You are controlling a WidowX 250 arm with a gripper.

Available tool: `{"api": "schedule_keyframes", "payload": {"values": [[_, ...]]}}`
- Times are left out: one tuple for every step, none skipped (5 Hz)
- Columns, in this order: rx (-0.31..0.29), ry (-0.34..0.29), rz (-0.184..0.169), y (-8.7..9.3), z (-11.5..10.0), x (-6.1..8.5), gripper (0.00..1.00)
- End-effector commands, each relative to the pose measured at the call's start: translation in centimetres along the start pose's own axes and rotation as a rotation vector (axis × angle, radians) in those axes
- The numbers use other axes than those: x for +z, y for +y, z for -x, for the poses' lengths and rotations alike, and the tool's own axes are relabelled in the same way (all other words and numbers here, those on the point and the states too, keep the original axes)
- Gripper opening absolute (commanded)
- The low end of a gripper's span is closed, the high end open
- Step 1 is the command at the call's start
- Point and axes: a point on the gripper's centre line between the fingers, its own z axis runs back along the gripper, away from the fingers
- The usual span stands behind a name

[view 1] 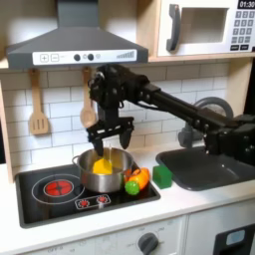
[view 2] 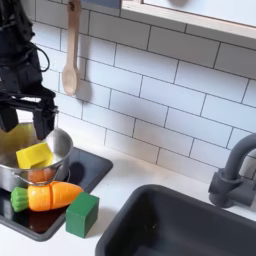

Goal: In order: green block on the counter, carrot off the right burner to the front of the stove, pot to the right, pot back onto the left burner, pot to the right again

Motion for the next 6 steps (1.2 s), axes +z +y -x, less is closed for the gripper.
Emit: {"api": "schedule_keyframes", "payload": {"values": [[0.031,0.003,-0.011,1.7,0.4,0.0,1.00],[0.050,0.001,-0.016,2.8,0.5,0.2,1.00],[0.066,-0.001,-0.024,3.7,0.5,0.2,1.00],[0.104,-0.029,-0.047,5.1,0.6,0.7,1.00],[0.136,-0.029,-0.057,6.4,0.7,0.9,1.00],[0.191,-0.031,-0.058,8.6,0.6,0.7,1.00]]}}
